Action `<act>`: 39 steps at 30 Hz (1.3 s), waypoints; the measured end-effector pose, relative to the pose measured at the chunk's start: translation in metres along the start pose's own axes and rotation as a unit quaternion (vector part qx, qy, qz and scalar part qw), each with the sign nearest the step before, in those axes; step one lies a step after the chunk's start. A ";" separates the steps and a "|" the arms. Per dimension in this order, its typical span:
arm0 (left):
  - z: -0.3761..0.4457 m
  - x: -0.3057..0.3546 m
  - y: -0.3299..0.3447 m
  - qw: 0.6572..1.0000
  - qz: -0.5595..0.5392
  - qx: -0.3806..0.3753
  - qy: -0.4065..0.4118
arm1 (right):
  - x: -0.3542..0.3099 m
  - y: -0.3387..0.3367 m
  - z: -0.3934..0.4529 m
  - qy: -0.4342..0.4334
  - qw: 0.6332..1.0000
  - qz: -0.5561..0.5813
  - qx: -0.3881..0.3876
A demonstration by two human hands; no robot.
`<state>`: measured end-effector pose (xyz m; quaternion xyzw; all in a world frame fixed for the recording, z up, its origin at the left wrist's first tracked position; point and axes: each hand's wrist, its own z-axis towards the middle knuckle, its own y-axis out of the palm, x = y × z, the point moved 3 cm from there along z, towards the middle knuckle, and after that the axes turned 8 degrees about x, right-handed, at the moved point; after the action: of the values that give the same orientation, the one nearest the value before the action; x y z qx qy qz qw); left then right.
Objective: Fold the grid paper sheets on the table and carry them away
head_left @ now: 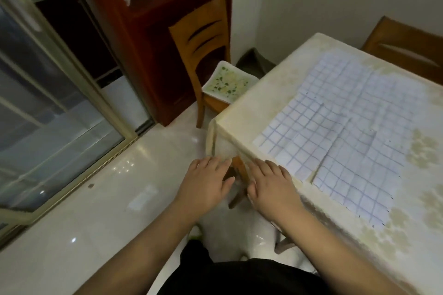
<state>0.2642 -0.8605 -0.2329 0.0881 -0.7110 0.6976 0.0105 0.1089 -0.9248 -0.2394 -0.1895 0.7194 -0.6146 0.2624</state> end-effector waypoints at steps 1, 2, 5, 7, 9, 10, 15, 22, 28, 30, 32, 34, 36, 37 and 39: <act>0.012 -0.004 0.002 1.000 0.000 0.001 0.018 | 0.002 0.000 0.007 0.025 1.000 -0.005 0.005; 0.024 -0.008 0.004 0.999 -0.005 -0.001 0.035 | 0.003 0.000 0.015 0.048 0.999 -0.007 0.014; 0.055 -0.021 0.001 0.996 -0.022 0.000 0.082 | 0.004 -0.003 0.034 0.111 0.994 -0.005 0.023; 0.074 -0.032 -0.003 0.993 -0.029 -0.001 0.116 | 0.000 -0.008 0.045 0.133 0.990 -0.005 0.039; 0.094 -0.044 -0.004 0.990 -0.024 -0.007 0.141 | -0.003 -0.011 0.054 0.155 0.987 0.004 0.033; 0.103 -0.049 -0.003 0.988 -0.022 -0.009 0.152 | -0.003 -0.010 0.057 0.168 0.985 0.003 0.027; 0.147 -0.043 0.002 0.978 -0.014 -0.036 0.205 | 0.009 -0.006 0.063 0.229 0.973 0.016 0.028; 0.186 -0.012 0.021 0.968 -0.002 -0.059 0.243 | 0.045 0.017 0.093 0.225 0.972 0.065 -0.005; 0.201 -0.004 0.044 0.965 0.023 -0.105 0.241 | 0.072 0.065 0.135 0.168 0.978 0.100 -0.067; 0.205 -0.002 0.050 0.965 0.026 -0.121 0.231 | 0.078 0.085 0.142 0.163 0.978 0.087 -0.101; 0.210 -0.001 0.053 0.968 0.017 -0.135 0.211 | 0.082 0.105 0.144 0.161 0.975 0.067 -0.137; 0.212 -0.001 0.056 0.972 0.008 -0.137 0.190 | 0.085 0.119 0.145 0.156 0.973 0.052 -0.160; 0.215 -0.001 0.061 0.975 0.002 -0.137 0.175 | 0.088 0.128 0.143 0.147 0.975 0.041 -0.163; 0.215 -0.002 0.063 0.976 0.003 -0.139 0.169 | 0.088 0.130 0.141 0.145 0.976 0.033 -0.157; 0.215 -0.001 0.070 0.976 0.003 -0.146 0.161 | 0.090 0.132 0.138 0.144 0.980 0.019 -0.139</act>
<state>0.2782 -1.0729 -0.3078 -0.0297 -0.7946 0.5912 0.1353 0.1291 -1.0638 -0.3973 -0.1204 0.8316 -0.5241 0.1386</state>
